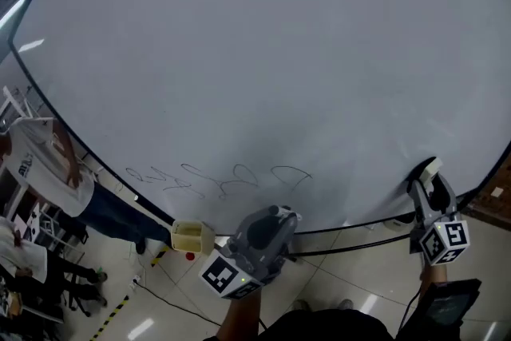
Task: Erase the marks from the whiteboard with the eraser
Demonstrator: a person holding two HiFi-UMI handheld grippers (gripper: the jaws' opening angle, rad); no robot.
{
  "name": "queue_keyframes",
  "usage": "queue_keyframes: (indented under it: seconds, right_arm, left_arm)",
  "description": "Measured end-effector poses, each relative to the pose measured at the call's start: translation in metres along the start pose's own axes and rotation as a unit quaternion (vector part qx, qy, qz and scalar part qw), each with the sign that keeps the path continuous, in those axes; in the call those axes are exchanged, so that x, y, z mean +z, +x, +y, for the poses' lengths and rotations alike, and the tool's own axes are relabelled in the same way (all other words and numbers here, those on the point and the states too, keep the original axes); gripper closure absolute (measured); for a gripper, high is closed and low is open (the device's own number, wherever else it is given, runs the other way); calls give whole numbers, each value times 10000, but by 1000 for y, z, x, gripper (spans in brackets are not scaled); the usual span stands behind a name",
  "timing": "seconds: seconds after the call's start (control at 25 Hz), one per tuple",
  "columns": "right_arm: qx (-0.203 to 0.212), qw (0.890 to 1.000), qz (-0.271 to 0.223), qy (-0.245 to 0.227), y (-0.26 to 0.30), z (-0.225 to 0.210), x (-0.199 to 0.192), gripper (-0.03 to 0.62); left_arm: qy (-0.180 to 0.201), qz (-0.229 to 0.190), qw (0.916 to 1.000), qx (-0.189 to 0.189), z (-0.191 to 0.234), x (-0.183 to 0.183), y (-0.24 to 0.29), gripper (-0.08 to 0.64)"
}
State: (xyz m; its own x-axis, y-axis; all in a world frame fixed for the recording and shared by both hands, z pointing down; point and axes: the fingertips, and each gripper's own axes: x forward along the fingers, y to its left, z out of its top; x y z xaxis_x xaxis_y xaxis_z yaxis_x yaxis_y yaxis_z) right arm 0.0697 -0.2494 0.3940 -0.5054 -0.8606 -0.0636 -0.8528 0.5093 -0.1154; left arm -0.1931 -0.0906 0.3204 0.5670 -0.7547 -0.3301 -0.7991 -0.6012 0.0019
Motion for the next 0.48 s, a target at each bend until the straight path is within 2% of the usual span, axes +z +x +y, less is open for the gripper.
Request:
queue_keyframes:
  seconds: [0.28,0.48]
  right_arm:
    - [-200,9984,-291,437,12,13,11,353]
    - [-205,9982,-510,236,27,89,22,353]
  left_arm:
    - [176,-121,9975,675,34,19,-59,503]
    - [200,-232,9970,715,69,30,-124,503]
